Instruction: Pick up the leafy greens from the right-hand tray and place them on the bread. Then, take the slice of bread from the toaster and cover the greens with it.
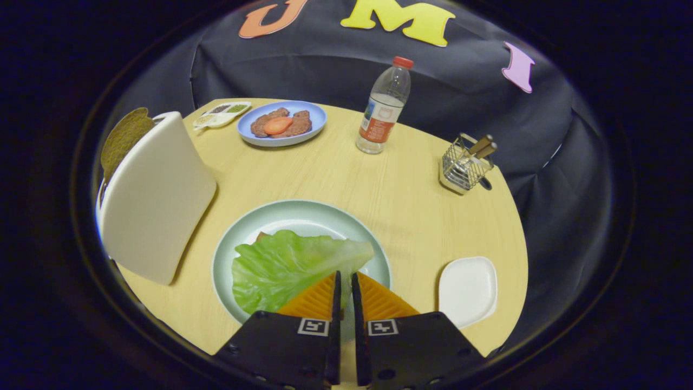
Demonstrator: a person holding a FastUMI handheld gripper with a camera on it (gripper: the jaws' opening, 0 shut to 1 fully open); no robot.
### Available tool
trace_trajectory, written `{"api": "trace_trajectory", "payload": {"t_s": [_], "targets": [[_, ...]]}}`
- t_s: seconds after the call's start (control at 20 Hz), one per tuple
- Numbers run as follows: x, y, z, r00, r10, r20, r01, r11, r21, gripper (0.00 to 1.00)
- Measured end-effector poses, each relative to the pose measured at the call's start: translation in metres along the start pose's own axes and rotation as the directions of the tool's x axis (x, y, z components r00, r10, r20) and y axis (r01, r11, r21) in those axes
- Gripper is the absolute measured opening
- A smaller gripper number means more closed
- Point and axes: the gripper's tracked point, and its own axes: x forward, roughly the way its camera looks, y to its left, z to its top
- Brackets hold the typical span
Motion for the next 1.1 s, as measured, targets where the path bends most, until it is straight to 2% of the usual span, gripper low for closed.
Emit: {"api": "trace_trajectory", "payload": {"t_s": [0.1,0.3,0.4,0.45,0.7,0.75,0.8,0.85,1.1], "targets": [[-0.003,-0.003,0.0,1.0,0.006,0.011,-0.006,1.0,0.0,0.14],[-0.021,-0.006,0.002,0.999,0.026,0.029,-0.027,0.999,0.033,0.29],[-0.035,-0.009,0.003,0.999,0.023,0.037,-0.025,0.998,0.058,0.3],[-0.043,-0.009,0.004,0.999,0.02,0.046,-0.023,0.997,0.071,0.38],[-0.082,-0.002,0.016,0.995,-0.001,0.098,-0.012,0.992,0.123,0.52],[-0.088,0.001,0.018,0.994,-0.004,0.105,-0.009,0.992,0.128,0.64],[-0.096,0.004,0.021,0.994,-0.016,0.113,0.0,0.991,0.136,0.7],[-0.103,0.01,0.024,0.993,-0.015,0.12,-0.002,0.99,0.144,0.69],[-0.131,0.044,0.039,0.991,-0.014,0.131,-0.015,0.976,0.216,0.83]]}}
